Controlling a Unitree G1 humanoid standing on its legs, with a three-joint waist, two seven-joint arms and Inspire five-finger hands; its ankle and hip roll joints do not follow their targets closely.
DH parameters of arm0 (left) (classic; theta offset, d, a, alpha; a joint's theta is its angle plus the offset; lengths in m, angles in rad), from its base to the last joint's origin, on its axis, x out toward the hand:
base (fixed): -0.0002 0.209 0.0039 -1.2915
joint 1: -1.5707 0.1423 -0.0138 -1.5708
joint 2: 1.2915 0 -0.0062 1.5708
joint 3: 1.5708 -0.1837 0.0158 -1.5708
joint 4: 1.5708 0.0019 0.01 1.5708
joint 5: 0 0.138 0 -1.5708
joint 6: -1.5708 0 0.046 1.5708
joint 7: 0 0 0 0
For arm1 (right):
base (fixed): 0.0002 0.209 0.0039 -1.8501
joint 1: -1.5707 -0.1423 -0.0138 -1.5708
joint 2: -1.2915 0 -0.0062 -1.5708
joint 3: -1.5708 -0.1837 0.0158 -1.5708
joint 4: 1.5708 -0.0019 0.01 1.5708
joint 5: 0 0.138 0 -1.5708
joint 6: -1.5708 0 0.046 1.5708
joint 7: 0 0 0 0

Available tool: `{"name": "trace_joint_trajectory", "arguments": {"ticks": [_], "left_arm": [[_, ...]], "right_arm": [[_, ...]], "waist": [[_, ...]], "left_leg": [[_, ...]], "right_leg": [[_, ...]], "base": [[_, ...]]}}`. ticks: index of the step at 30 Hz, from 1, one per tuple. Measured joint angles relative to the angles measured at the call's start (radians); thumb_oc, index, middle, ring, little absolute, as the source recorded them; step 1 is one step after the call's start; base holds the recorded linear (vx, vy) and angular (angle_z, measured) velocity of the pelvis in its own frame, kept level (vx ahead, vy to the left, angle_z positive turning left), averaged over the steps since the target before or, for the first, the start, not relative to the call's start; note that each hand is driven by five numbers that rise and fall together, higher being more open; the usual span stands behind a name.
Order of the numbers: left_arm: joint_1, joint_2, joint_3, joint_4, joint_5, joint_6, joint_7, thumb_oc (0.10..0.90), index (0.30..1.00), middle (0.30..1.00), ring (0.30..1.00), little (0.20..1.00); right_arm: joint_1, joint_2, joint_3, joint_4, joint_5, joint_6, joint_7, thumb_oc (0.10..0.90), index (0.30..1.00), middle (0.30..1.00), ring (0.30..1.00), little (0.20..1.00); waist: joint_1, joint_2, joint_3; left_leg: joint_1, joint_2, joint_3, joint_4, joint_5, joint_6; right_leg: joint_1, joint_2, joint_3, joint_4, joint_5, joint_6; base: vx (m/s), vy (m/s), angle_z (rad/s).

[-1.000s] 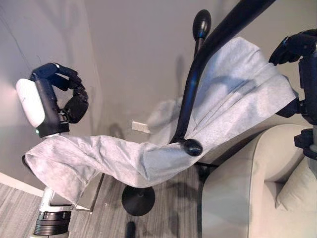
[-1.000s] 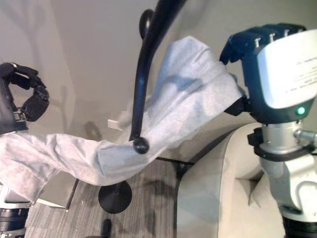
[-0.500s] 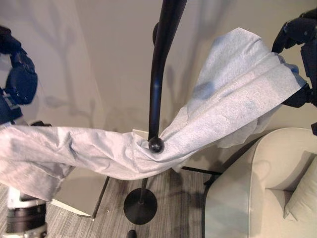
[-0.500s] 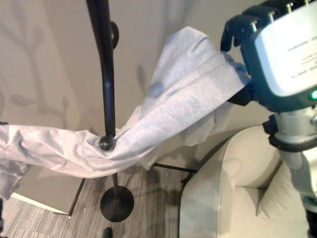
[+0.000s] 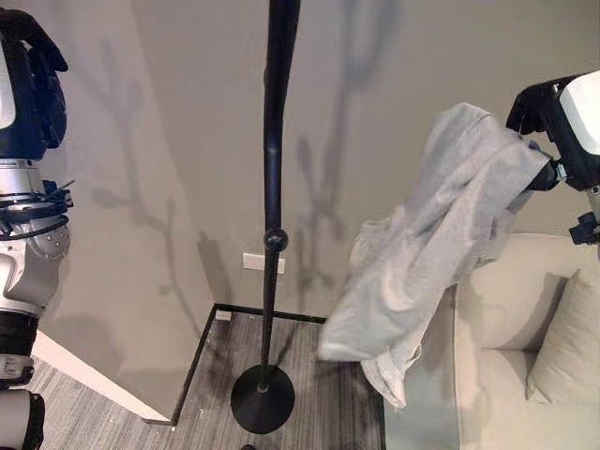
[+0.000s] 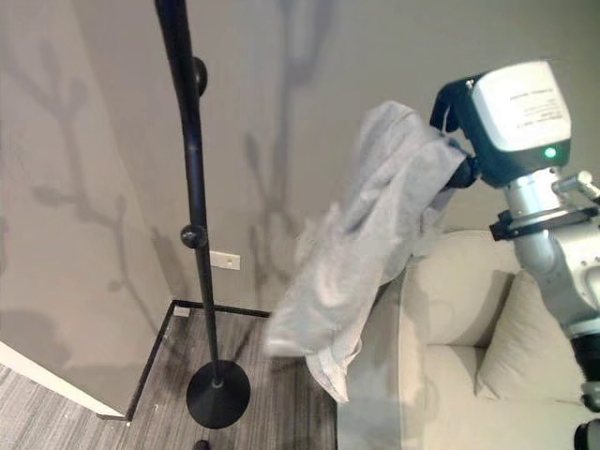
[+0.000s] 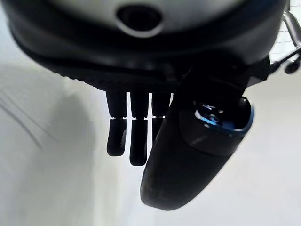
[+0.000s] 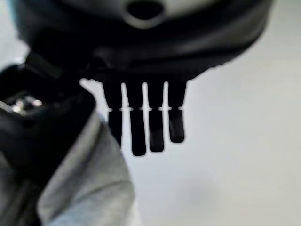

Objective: Hang the clothes on the sofa on the clothes rack.

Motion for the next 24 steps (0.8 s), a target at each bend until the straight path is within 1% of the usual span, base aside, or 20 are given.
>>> {"name": "trace_joint_trajectory", "arguments": {"ticks": [1,4,5,6,8,9,11,12,14,15,17,18,19,22,23,24], "left_arm": [[-0.006,0.006,-0.009,-0.001,0.002,-0.001,-0.009,0.400,0.300,0.300,0.300,0.300],[-0.011,0.003,-0.010,-0.003,0.000,-0.009,-0.027,0.400,0.300,0.300,0.300,0.300],[-0.010,-0.002,-0.010,-0.004,-0.001,-0.009,-0.036,0.800,0.900,0.900,0.900,0.900],[-0.009,-0.056,0.028,-0.018,-0.014,-0.009,-0.054,0.800,0.900,0.900,0.900,0.900],[0.001,-0.193,0.119,-0.085,-0.077,-0.006,-0.061,0.800,0.900,0.900,0.900,0.900],[0.042,-0.205,0.131,-0.127,-0.096,-0.012,-0.068,0.800,0.900,0.900,0.900,0.900],[0.080,-0.225,0.146,-0.153,-0.110,-0.019,-0.087,0.800,0.900,0.900,0.900,0.900],[0.127,-0.300,0.171,-0.192,-0.152,-0.024,-0.112,0.800,0.900,0.900,0.900,0.900],[0.187,-0.365,0.191,-0.239,-0.200,-0.034,-0.135,0.800,0.900,0.900,0.900,0.900],[0.247,-0.404,0.195,-0.267,-0.238,-0.053,-0.161,0.800,0.900,0.900,0.900,0.900],[0.334,-0.456,0.206,-0.314,-0.278,-0.059,-0.198,0.800,0.900,0.900,0.900,0.900],[0.407,-0.487,0.221,-0.374,-0.302,-0.061,-0.219,0.800,0.900,0.900,0.900,0.900],[0.480,-0.516,0.224,-0.418,-0.319,-0.082,-0.235,0.800,0.900,0.900,0.900,0.900],[0.571,-0.534,0.224,-0.439,-0.324,-0.094,-0.281,0.800,0.900,0.900,0.900,0.900],[0.576,-0.534,0.231,-0.446,-0.324,-0.094,-0.284,0.800,0.900,0.900,0.900,0.900],[0.594,-0.545,0.267,-0.477,-0.321,-0.104,-0.283,0.800,0.900,0.900,0.900,0.900]], "right_arm": [[-0.016,-0.016,0.019,0.004,0.001,0.000,0.005,0.400,0.300,0.300,0.300,0.300],[-0.053,-0.022,0.025,0.004,0.019,0.001,0.014,0.400,0.300,0.300,0.300,0.300],[-0.067,-0.022,0.025,0.004,0.026,0.002,0.015,0.400,0.300,0.300,0.300,0.300],[-0.068,-0.029,0.024,-0.010,0.027,0.016,0.021,0.400,0.300,0.300,0.300,0.300],[-0.073,-0.038,0.020,-0.041,0.027,0.030,0.035,0.400,0.300,0.300,0.300,0.300],[-0.077,-0.038,0.018,-0.077,0.027,0.028,0.042,0.400,0.300,0.300,0.300,0.300],[-0.077,-0.038,0.016,-0.112,0.027,0.027,0.044,0.400,0.300,0.300,0.300,0.300],[-0.076,-0.038,0.009,-0.151,0.027,0.026,0.051,0.400,0.300,0.300,0.300,0.300],[-0.075,-0.038,-0.004,-0.172,0.027,0.024,0.063,0.400,0.300,0.300,0.300,0.300],[-0.075,-0.038,-0.022,-0.175,0.027,0.021,0.064,0.400,0.300,0.300,0.300,0.300],[-0.071,-0.038,-0.052,-0.176,0.027,0.021,0.066,0.400,0.300,0.300,0.300,0.300],[-0.060,-0.038,-0.076,-0.183,0.028,0.021,0.066,0.400,0.300,0.300,0.300,0.300],[-0.049,-0.040,-0.101,-0.181,0.028,0.021,0.066,0.400,0.300,0.300,0.300,0.300],[-0.031,-0.041,-0.144,-0.176,0.028,0.026,0.075,0.400,0.300,0.300,0.300,0.300],[-0.020,-0.041,-0.161,-0.175,0.028,0.027,0.076,0.400,0.300,0.300,0.300,0.300],[-0.005,-0.041,-0.178,-0.191,0.028,0.027,0.079,0.400,0.300,0.300,0.300,0.300]], "waist": [[-0.002,0.000,0.000],[-0.007,0.000,0.000],[-0.008,0.000,0.001],[-0.009,0.002,0.002],[0.005,0.004,0.004],[0.002,0.001,0.007],[0.001,0.003,0.008],[0.005,0.007,0.011],[0.007,0.008,0.017],[0.007,0.006,0.032],[0.009,0.006,0.045],[0.009,0.005,0.052],[0.007,0.003,0.061],[0.026,0.007,0.070],[0.042,0.009,0.071],[0.053,0.009,0.071]], "left_leg": [[-0.002,0.000,0.001,0.000,0.000,0.000],[-0.005,0.000,0.003,0.000,0.001,0.000],[-0.005,0.002,0.003,0.000,0.001,0.000],[-0.005,0.002,0.002,0.000,-0.001,0.001],[-0.005,0.003,0.000,0.000,-0.001,0.002],[-0.006,0.006,0.001,0.000,-0.001,0.002],[-0.004,0.008,0.000,0.000,-0.002,0.003],[-0.004,0.012,0.000,-0.001,-0.002,0.003],[-0.003,0.014,-0.001,-0.001,-0.002,0.002],[0.000,0.016,-0.001,-0.001,-0.002,0.002],[0.000,0.015,-0.002,-0.001,-0.002,0.001],[0.000,0.013,-0.001,-0.001,-0.002,0.001],[0.000,0.013,-0.001,-0.001,-0.003,0.001],[-0.002,0.020,-0.004,-0.001,0.001,-0.005],[-0.002,0.022,-0.005,-0.001,0.003,-0.007],[-0.001,0.022,-0.005,-0.001,0.004,-0.007]], "right_leg": [[-0.003,-0.001,0.000,0.000,0.000,0.000],[-0.006,0.000,-0.001,-0.001,0.000,0.000],[-0.006,0.002,-0.002,-0.002,0.000,0.000],[-0.003,0.004,-0.004,-0.002,0.000,0.000],[-0.003,0.004,-0.004,-0.003,0.000,0.000],[-0.004,0.008,-0.003,-0.005,0.000,0.000],[-0.002,0.010,-0.004,-0.005,0.000,0.000],[-0.002,0.014,-0.004,-0.006,0.000,0.000],[0.000,0.018,-0.005,-0.007,0.000,0.000],[0.006,0.019,-0.005,-0.010,0.000,0.000],[0.010,0.018,-0.005,-0.016,0.000,0.000],[0.010,0.018,-0.005,-0.020,0.000,0.000],[0.012,0.015,-0.005,-0.023,0.000,-0.001],[0.010,0.023,-0.006,-0.024,-0.002,-0.004],[0.012,0.025,-0.007,-0.023,-0.002,-0.005],[0.013,0.026,-0.007,-0.024,-0.002,-0.005]], "base": [[0.01,-0.009,-0.06],[0.00,0.000,0.00],[0.03,-0.040,0.05],[0.03,-0.040,0.08],[0.00,-0.009,0.03],[0.01,-0.029,-0.03],[0.01,-0.020,0.00],[0.01,-0.030,0.01],[0.00,-0.018,0.01],[-0.05,-0.055,0.02],[-0.02,-0.059,-0.02],[0.00,-0.061,-0.05],[-0.03,-0.055,-0.02],[-0.03,-0.058,0.01],[-0.08,-0.128,0.03],[-0.09,-0.148,0.02]]}}
